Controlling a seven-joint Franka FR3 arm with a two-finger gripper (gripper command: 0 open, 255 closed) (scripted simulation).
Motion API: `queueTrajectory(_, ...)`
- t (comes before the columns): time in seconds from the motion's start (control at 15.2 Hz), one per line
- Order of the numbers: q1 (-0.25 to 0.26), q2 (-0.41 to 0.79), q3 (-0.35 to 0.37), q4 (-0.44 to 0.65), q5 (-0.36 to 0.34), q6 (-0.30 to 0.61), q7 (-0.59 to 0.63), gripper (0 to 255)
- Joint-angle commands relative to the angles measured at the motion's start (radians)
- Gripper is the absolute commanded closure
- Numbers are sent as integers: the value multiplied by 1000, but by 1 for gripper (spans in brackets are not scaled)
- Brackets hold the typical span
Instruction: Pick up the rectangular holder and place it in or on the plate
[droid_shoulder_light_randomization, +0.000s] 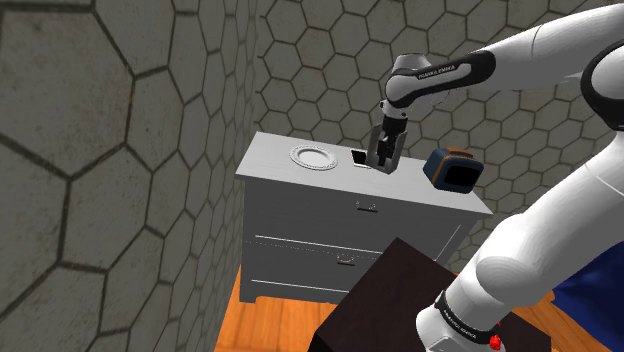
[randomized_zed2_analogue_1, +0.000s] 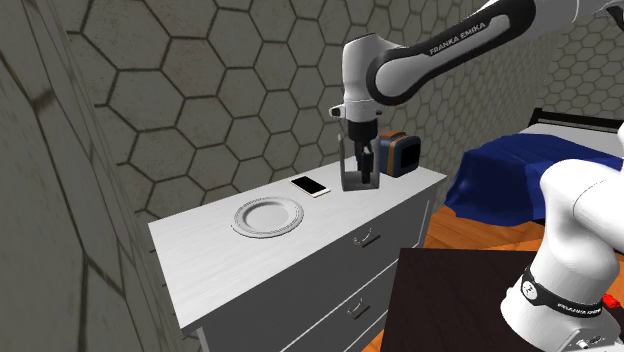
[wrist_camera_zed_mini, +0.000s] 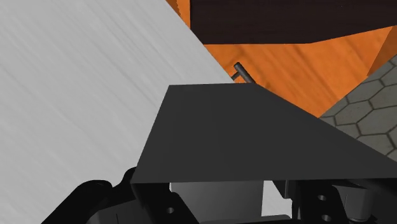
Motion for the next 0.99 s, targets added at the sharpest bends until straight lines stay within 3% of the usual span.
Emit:
queueTrajectory(0.0, 17, 62, 10, 52, 27, 6, 11, 255)
queueTrajectory(0.46, 57, 306, 46, 300, 122, -13, 39, 255)
queueTrajectory(0.92, 66, 565, 83, 623, 197, -90, 69, 255)
